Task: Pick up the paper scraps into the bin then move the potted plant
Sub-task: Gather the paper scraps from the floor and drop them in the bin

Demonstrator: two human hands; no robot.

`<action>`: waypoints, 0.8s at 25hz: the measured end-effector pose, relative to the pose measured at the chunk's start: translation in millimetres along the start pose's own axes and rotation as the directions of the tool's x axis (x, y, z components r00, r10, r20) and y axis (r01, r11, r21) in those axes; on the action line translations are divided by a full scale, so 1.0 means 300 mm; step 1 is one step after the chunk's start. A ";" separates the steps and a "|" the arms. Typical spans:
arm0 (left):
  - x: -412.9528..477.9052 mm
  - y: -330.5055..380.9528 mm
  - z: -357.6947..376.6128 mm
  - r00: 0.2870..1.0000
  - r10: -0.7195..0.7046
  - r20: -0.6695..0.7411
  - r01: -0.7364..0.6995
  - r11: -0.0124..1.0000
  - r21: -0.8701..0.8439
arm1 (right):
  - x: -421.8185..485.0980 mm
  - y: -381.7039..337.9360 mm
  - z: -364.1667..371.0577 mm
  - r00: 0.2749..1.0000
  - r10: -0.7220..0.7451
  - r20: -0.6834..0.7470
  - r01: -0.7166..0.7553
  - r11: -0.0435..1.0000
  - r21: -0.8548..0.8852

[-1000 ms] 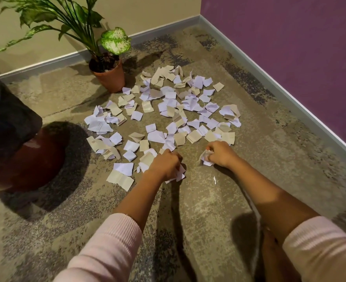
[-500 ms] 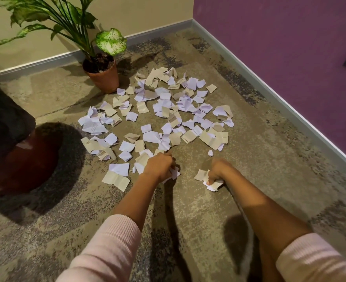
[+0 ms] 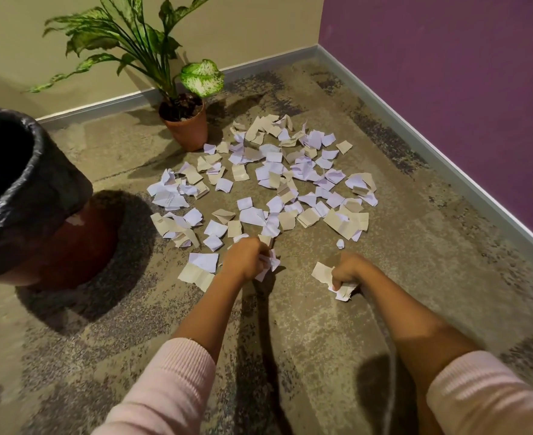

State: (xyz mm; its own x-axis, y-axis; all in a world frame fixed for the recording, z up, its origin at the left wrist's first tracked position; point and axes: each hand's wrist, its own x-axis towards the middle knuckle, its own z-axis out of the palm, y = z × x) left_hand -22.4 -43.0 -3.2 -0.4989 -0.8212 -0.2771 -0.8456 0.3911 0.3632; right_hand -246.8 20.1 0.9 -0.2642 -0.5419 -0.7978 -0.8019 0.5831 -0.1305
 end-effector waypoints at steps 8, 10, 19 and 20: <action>-0.072 -0.084 -0.142 0.974 -0.133 -0.184 0.109 0.985 -0.135 | -0.024 -0.180 -0.063 0.995 -0.101 -0.022 0.102 0.927 0.360; -0.104 -0.105 -0.198 0.951 -0.171 -0.258 0.128 0.976 -0.177 | -0.036 -0.285 -0.079 0.983 -0.165 -0.083 0.183 0.926 0.330; -0.255 -0.275 -0.569 0.555 -0.433 -0.710 0.127 0.888 -0.442 | -0.260 -0.855 -0.177 0.778 -0.546 -0.312 0.628 0.688 0.363; -0.278 -0.301 -0.619 0.493 -0.437 -0.753 0.115 0.890 -0.441 | -0.290 -0.921 -0.188 0.738 -0.580 -0.345 0.675 0.645 0.357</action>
State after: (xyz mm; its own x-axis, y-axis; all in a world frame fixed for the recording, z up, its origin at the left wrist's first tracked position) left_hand 130.8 -86.9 152.3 0.2666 -0.8882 0.3743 -0.7259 0.0704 0.6841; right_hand -32.4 -128.0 139.6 0.0855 -0.9471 -0.3095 -0.5044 0.2267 -0.8332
